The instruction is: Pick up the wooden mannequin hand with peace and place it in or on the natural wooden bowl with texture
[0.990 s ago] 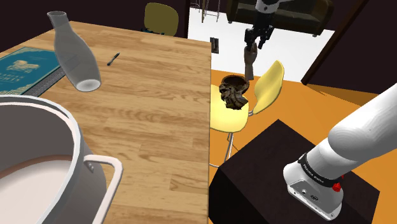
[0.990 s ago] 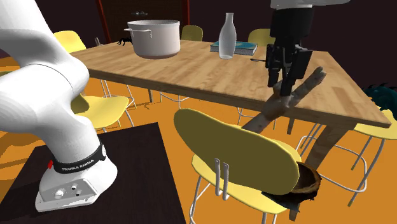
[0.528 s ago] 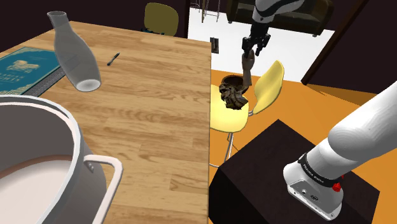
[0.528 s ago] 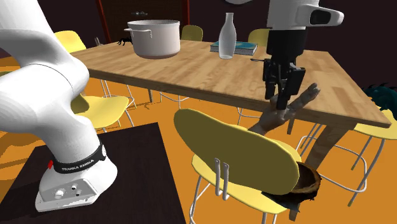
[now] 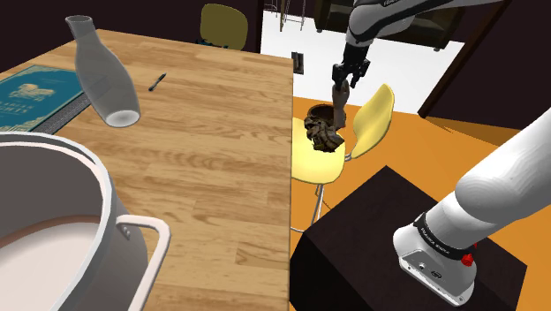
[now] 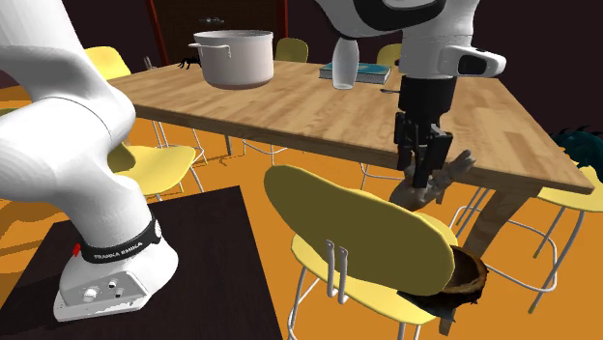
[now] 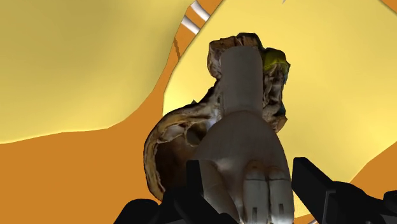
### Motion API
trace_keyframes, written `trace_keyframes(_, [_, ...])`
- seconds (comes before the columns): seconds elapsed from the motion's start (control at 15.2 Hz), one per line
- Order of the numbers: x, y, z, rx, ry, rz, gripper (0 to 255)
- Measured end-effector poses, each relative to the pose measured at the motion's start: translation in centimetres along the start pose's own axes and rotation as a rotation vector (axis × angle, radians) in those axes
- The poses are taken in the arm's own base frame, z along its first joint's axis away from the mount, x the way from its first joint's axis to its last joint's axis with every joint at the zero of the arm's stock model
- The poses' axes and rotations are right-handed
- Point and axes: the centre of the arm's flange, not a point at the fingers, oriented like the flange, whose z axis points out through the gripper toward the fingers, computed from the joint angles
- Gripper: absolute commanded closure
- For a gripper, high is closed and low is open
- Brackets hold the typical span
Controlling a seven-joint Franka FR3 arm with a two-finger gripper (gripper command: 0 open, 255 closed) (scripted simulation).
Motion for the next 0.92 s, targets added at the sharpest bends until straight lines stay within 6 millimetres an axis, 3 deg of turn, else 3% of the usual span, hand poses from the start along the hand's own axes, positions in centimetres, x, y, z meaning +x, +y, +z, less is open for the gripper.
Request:
trace_keyframes(0.46, [0.03, -0.06, 1.01, 0.000, 0.000, 0.000, 255])
trace_keyframes(0.53, [0.04, -0.06, 1.01, 0.000, 0.000, 0.000, 0])
trace_keyframes(0.92, [0.04, -0.06, 1.00, 0.000, 0.001, 0.000, 0])
